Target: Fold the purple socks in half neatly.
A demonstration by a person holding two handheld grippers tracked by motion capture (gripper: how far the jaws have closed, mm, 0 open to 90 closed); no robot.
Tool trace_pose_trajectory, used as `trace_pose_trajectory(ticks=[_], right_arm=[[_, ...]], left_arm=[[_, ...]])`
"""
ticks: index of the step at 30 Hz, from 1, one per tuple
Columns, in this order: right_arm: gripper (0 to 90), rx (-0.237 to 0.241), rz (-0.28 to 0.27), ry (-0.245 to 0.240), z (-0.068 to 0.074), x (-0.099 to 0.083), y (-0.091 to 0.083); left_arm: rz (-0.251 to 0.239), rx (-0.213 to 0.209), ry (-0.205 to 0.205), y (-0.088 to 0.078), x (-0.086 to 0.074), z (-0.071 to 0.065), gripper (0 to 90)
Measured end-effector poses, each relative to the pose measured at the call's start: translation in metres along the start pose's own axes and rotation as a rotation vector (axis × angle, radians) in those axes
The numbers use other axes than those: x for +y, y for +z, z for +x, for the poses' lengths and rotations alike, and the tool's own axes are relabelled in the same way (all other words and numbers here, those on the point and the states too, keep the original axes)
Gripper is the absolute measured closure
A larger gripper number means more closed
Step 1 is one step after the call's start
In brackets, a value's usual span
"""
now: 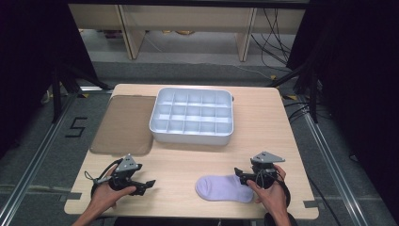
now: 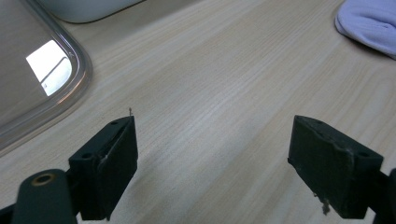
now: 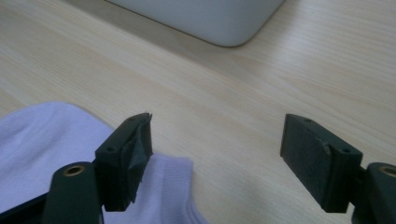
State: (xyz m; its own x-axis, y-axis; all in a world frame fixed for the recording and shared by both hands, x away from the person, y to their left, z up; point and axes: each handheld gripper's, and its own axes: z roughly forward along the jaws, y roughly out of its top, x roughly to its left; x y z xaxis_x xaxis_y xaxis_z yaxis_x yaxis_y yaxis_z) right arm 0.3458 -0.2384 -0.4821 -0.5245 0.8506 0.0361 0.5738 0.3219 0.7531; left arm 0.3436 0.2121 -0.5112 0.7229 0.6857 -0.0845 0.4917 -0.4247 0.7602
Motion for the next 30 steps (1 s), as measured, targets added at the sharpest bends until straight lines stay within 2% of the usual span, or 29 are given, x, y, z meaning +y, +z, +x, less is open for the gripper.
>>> trace_pose_trajectory(ticks=[1, 2, 3, 4, 5, 8, 9, 10, 13, 14, 15, 16, 18, 19, 20, 21, 27, 28, 30], right_arm=[[29.0, 0.017, 0.001, 0.005, 0.002, 0.000, 0.000], [34.3, 0.027, -0.014, -0.027, 0.005, 0.002, -0.002], [34.3, 0.027, -0.014, -0.027, 0.005, 0.002, -0.002], [34.8, 0.029, -0.019, -0.048, 0.007, 0.002, -0.002], [36.9, 0.034, -0.015, -0.040, 0.009, 0.003, -0.003], [44.5, 0.053, -0.016, -0.068, 0.014, 0.005, -0.003], [46.1, 0.057, -0.011, -0.081, 0.016, 0.005, -0.003], [48.0, 0.066, -0.005, -0.072, 0.019, 0.006, -0.004], [54.3, 0.085, -0.007, -0.110, 0.023, 0.006, -0.002], [56.6, 0.099, 0.008, -0.093, 0.026, 0.006, -0.003], [58.5, 0.107, -0.009, -0.129, 0.026, 0.007, -0.002], [60.7, 0.107, -0.016, -0.145, 0.026, 0.007, -0.002], [68.5, 0.148, 0.008, -0.145, 0.032, 0.007, -0.001], [68.5, 0.148, 0.008, -0.145, 0.032, 0.007, -0.001], [71.1, 0.147, -0.003, -0.171, 0.033, 0.007, 0.000], [75.6, 0.165, 0.012, -0.176, 0.036, 0.007, 0.001], [84.9, 0.218, 0.040, -0.203, 0.046, 0.007, 0.006], [89.2, 0.237, 0.052, -0.229, 0.049, 0.006, 0.009], [90.0, 0.243, 0.071, -0.238, 0.053, 0.005, 0.011]], left_arm=[[-0.008, 0.000, -0.005, 0.000, 0.000, 0.000, 15.4], [-0.008, 0.001, -0.006, 0.000, 0.000, 0.000, 15.4], [-0.008, 0.002, -0.005, 0.000, 0.000, 0.000, 15.4], [-0.007, 0.004, -0.004, 0.000, 0.000, 0.000, 15.4], [-0.007, 0.005, -0.005, 0.000, 0.000, 0.000, 15.4], [-0.008, 0.009, -0.017, 0.000, 0.000, 0.000, 15.3], [-0.001, 0.009, -0.007, -0.001, 0.000, 0.001, 15.4], [0.001, 0.009, -0.004, -0.001, 0.000, 0.002, 15.4], [0.006, 0.017, -0.005, -0.001, 0.000, 0.002, 15.4], [0.006, 0.017, -0.007, -0.001, 0.000, 0.001, 15.4], [0.007, 0.017, -0.011, 0.000, 0.000, 0.001, 15.4], [0.004, 0.015, -0.013, 0.000, 0.000, 0.001, 15.4], [0.007, 0.011, -0.005, 0.000, 0.000, 0.001, 15.4], [0.006, 0.011, -0.017, 0.000, -0.001, 0.001, 15.4], [0.007, 0.015, -0.006, -0.001, 0.000, 0.001, 15.4], [0.007, 0.015, -0.004, -0.001, 0.000, 0.001, 15.4], [0.009, 0.018, -0.005, -0.001, 0.000, 0.001, 15.5], [0.009, 0.019, -0.006, -0.001, 0.000, 0.001, 15.5], [0.007, 0.018, -0.001, -0.001, 0.000, 0.002, 15.5]])
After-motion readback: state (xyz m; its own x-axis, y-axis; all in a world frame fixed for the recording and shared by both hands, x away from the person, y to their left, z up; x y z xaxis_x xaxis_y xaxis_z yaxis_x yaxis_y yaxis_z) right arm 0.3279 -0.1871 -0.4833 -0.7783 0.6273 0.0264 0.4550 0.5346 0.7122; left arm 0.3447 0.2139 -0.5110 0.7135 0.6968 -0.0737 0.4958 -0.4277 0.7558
